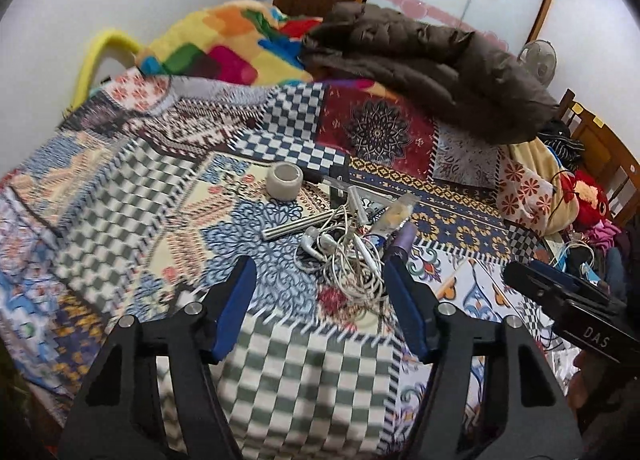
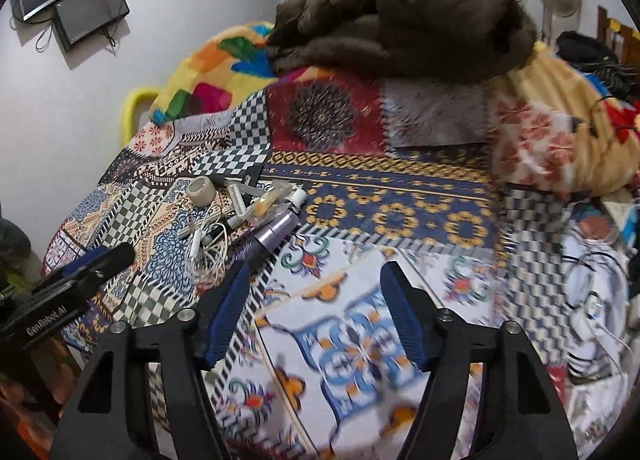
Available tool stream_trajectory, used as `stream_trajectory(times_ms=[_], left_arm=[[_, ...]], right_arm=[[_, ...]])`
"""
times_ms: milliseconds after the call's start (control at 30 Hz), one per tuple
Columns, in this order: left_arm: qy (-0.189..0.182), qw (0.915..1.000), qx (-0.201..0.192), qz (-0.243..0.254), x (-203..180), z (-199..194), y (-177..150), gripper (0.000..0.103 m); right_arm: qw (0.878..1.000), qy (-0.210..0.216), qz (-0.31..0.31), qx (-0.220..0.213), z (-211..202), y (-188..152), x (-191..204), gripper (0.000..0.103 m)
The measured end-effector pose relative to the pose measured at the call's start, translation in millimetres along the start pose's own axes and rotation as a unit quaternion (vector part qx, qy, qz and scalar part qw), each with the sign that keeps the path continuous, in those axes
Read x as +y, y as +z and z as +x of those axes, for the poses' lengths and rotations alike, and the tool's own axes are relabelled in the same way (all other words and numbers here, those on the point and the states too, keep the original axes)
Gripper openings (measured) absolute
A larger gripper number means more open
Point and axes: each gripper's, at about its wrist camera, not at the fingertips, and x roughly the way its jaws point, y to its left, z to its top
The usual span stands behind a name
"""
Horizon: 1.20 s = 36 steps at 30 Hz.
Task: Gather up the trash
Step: 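Move the right tool to the clear plastic bag and close on it, then lift the plastic bag with the right tool while the left tool grasps white earphones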
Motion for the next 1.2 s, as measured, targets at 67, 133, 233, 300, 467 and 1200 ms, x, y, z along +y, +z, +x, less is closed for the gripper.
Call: stream_trajectory(times_ms=[67, 133, 233, 300, 467, 1200], left_arm=[[-0.005, 0.9999, 0.011, -0.005, 2, 17, 1, 0.062], [-0.011, 0.9996, 0.021, -0.012, 2, 31, 2, 0.059], [-0.023, 0.9989, 0.034, -0.025, 4, 48, 4, 0.059], [-0.033, 0.9981, 0.039, -0.034, 6, 57, 4, 0.058], [-0.078, 0.9937, 0.050, -0.063, 12, 70, 4, 0.058], [-0.103, 0.9937, 0.035, -0.028, -5, 28, 8, 0.002]], right_arm=[[1.000, 0.016, -0.001, 0.010, 15, 10, 3, 0.058], [0.999, 0.033, -0.002, 0.017, 28, 21, 6, 0.054], [0.998, 0.052, 0.002, 0.023, 46, 33, 10, 0.053], [0.998, 0.061, 0.009, 0.031, 60, 40, 12, 0.051], [0.995, 0.076, 0.025, 0.058, 91, 49, 17, 0.042], [0.998, 0.039, 0.001, 0.043, 52, 42, 11, 0.009]])
